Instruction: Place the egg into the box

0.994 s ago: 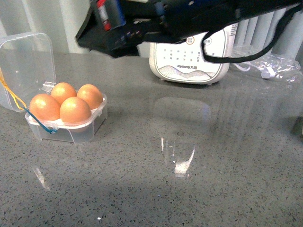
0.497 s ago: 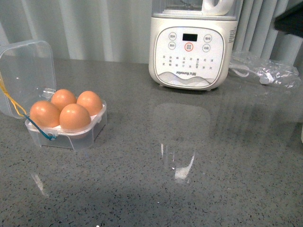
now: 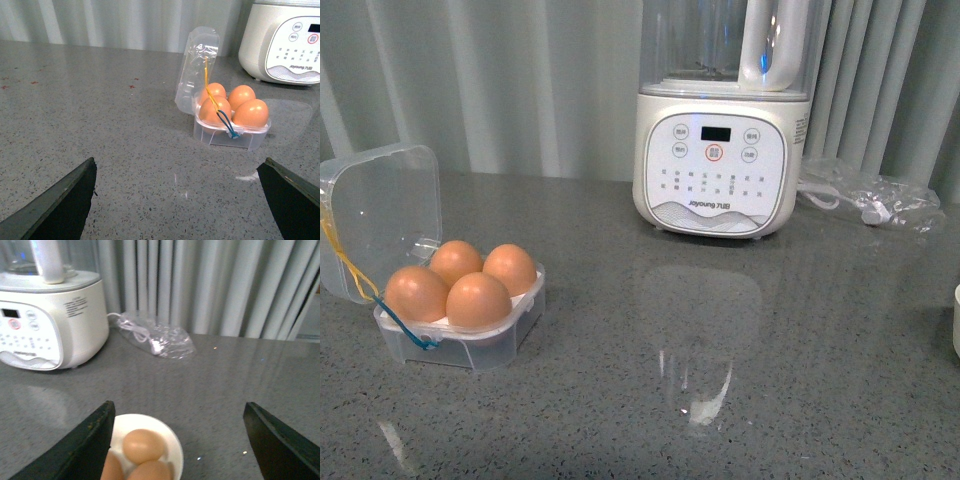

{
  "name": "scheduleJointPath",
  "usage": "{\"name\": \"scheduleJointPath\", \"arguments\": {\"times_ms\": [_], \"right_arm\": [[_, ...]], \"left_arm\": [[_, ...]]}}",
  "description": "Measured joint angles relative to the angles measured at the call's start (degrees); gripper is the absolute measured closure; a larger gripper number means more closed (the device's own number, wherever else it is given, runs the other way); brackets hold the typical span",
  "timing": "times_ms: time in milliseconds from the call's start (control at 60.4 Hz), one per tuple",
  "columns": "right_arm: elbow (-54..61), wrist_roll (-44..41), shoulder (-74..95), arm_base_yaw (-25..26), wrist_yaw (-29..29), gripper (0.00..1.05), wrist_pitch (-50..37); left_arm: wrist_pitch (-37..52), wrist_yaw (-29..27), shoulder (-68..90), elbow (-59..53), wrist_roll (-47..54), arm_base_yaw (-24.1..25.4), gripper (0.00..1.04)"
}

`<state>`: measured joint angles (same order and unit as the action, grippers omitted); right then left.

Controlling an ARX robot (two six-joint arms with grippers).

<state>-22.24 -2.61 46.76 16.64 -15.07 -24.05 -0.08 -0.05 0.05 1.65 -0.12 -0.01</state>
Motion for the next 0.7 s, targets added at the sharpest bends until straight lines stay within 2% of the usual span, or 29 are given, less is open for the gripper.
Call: {"name": "scheduleJointPath", "arguments": {"times_ms": [315, 398, 547, 613, 696], "right_arm": [[10.21, 1.9, -9.25, -6.45, 5.35, 0.79, -0.76], [12.9, 1.99, -12.37, -8.46, 7.26, 1.01, -0.52], [15.41, 2.01, -16.2, -10.56, 9.38, 1.01, 0.66], [16.35, 2.01, -17.84, -13.62, 13.94, 1.01, 1.57], [17.35, 1.99, -19.78, -16.02, 14.53, 1.01, 2.47]], "left_arm": [[0.0, 0.0, 0.0, 0.0, 0.0, 0.0, 0.07], [0.0, 0.0, 0.0, 0.0, 0.0, 0.0, 0.07], [0.0, 0.0, 0.0, 0.0, 0.0, 0.0, 0.07], [0.0, 0.0, 0.0, 0.0, 0.0, 0.0, 0.07], [0.0, 0.0, 0.0, 0.0, 0.0, 0.0, 0.07]]}}
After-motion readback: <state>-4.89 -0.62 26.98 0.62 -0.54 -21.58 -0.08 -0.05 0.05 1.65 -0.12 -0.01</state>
